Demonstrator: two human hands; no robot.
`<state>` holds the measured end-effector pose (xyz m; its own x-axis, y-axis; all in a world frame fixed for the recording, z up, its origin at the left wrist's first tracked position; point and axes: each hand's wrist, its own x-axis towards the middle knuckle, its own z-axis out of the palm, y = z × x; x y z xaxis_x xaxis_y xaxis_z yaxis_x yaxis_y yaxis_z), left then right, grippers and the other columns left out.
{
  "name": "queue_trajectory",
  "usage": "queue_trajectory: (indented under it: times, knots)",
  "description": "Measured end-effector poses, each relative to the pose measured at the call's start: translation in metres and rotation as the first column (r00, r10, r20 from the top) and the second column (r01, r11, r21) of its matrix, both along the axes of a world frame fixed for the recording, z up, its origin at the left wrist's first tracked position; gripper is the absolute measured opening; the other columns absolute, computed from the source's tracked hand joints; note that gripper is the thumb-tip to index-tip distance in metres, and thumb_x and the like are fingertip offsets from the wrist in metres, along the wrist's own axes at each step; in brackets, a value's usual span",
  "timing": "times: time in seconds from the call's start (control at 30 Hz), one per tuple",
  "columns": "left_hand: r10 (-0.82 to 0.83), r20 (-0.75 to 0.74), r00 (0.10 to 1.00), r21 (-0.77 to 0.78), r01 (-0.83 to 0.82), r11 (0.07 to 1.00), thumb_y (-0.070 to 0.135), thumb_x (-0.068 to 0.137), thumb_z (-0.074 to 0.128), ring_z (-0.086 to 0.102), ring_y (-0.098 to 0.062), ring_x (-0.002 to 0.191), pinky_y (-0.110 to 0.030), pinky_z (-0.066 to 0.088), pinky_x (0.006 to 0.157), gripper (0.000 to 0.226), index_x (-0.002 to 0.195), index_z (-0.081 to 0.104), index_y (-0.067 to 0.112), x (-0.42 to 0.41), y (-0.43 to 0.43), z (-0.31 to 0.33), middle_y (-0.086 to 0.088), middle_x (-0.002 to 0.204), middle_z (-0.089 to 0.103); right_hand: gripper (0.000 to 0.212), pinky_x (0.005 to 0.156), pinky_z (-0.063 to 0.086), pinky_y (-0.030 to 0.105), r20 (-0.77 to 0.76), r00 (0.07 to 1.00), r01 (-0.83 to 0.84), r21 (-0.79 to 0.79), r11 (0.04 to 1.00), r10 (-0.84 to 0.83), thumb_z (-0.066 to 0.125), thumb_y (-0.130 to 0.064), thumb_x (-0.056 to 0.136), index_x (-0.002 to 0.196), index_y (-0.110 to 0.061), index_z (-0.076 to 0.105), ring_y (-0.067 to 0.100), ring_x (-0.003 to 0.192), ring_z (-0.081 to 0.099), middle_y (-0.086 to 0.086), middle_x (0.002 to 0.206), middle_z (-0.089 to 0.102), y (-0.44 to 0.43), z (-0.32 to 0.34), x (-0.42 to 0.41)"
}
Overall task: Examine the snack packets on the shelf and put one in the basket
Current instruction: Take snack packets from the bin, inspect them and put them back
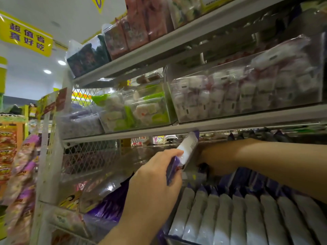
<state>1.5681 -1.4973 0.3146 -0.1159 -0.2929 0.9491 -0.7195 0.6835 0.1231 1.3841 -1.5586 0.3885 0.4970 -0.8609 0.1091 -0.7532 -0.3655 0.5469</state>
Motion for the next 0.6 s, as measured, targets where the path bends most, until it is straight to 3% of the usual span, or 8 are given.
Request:
queue_trajectory:
  times: [0.07, 0.2, 0.3, 0.37, 0.6]
  knots:
    - [0.096, 0.073, 0.993, -0.093, -0.089, 0.992, 0.017, 0.073, 0.075, 0.055, -0.006, 0.085, -0.015, 0.043, 0.059, 0.040, 0.106, 0.064, 0.036, -0.003, 0.001, 0.005, 0.020, 0.095, 0.069, 0.038, 0.099, 0.042, 0.034, -0.003, 1.000, 0.004, 0.010, 1.000, -0.004, 0.056, -0.032, 0.091, 0.127, -0.021, 0.058, 0.024, 0.110, 0.054, 0.004, 0.127, 0.057, 0.002, 0.001, -0.002]
    - [0.184, 0.211, 0.960, -0.221, -0.137, 0.966, 0.025, 0.067, 0.069, 0.050, -0.009, 0.085, -0.007, 0.030, 0.065, 0.042, 0.107, 0.059, 0.033, -0.007, 0.003, 0.003, 0.018, 0.093, 0.069, 0.041, 0.101, 0.043, 0.039, 0.014, 1.000, 0.019, 0.069, 0.997, -0.020, 0.055, -0.033, 0.092, 0.131, -0.020, 0.054, 0.025, 0.114, 0.054, 0.003, 0.130, 0.056, 0.004, 0.002, -0.004]
    - [0.132, 0.180, 0.975, -0.128, -0.110, 0.986, 0.023, 0.072, 0.067, 0.055, -0.006, 0.081, -0.012, 0.040, 0.063, 0.040, 0.109, 0.059, 0.034, -0.008, 0.000, 0.006, 0.019, 0.093, 0.068, 0.039, 0.099, 0.044, 0.039, 0.003, 1.000, 0.030, 0.075, 0.997, -0.031, 0.053, -0.030, 0.093, 0.130, -0.016, 0.054, 0.025, 0.111, 0.055, 0.006, 0.127, 0.058, 0.007, 0.002, -0.004]
    - [0.077, 0.126, 0.989, 0.015, -0.079, 0.997, 0.022, 0.079, 0.066, 0.060, -0.006, 0.076, -0.021, 0.049, 0.065, 0.037, 0.112, 0.059, 0.037, -0.011, -0.004, 0.012, 0.021, 0.088, 0.064, 0.038, 0.098, 0.045, 0.039, 0.013, 1.000, 0.022, 0.077, 0.997, -0.023, 0.054, -0.031, 0.093, 0.127, -0.016, 0.056, 0.025, 0.109, 0.055, 0.006, 0.125, 0.058, 0.008, 0.002, -0.005]
    - [0.008, 0.119, 0.993, 0.254, -0.038, 0.966, 0.023, 0.087, 0.064, 0.065, -0.013, 0.080, -0.036, 0.057, 0.073, 0.028, 0.112, 0.057, 0.030, -0.027, -0.032, 0.039, 0.008, 0.089, 0.066, 0.037, 0.097, 0.046, 0.039, 0.039, 0.999, 0.005, 0.114, 0.993, -0.010, 0.054, -0.034, 0.093, 0.125, -0.017, 0.057, 0.025, 0.109, 0.056, 0.006, 0.124, 0.059, 0.011, 0.004, -0.010]
